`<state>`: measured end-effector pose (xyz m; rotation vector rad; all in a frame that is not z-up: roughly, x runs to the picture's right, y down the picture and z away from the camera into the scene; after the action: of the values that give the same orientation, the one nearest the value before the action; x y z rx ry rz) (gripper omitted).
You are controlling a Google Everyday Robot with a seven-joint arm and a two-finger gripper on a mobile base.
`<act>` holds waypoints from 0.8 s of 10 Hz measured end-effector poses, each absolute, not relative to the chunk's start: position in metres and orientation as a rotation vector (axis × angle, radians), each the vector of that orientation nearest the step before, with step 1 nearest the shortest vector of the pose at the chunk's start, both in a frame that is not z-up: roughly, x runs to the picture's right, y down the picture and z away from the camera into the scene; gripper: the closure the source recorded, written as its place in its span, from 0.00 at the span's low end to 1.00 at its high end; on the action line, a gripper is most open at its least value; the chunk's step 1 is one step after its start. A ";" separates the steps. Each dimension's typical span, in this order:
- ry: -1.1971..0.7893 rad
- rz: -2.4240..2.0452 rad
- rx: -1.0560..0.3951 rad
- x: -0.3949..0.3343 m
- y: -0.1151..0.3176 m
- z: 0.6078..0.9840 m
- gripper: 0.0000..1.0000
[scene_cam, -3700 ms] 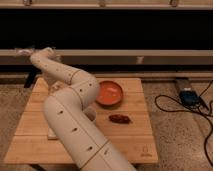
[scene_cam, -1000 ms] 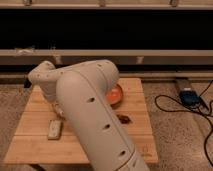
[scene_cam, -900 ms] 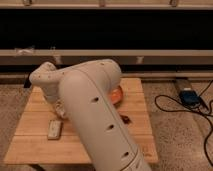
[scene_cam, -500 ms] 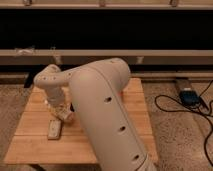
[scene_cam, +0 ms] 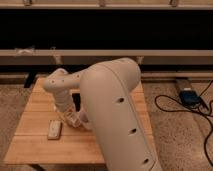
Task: Stand the bottle upright
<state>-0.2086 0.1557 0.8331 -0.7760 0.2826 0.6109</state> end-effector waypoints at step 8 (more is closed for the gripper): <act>0.324 0.560 -0.750 -0.240 0.134 0.843 0.20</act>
<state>-0.2399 0.1341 0.8425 -0.7501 0.3236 0.5604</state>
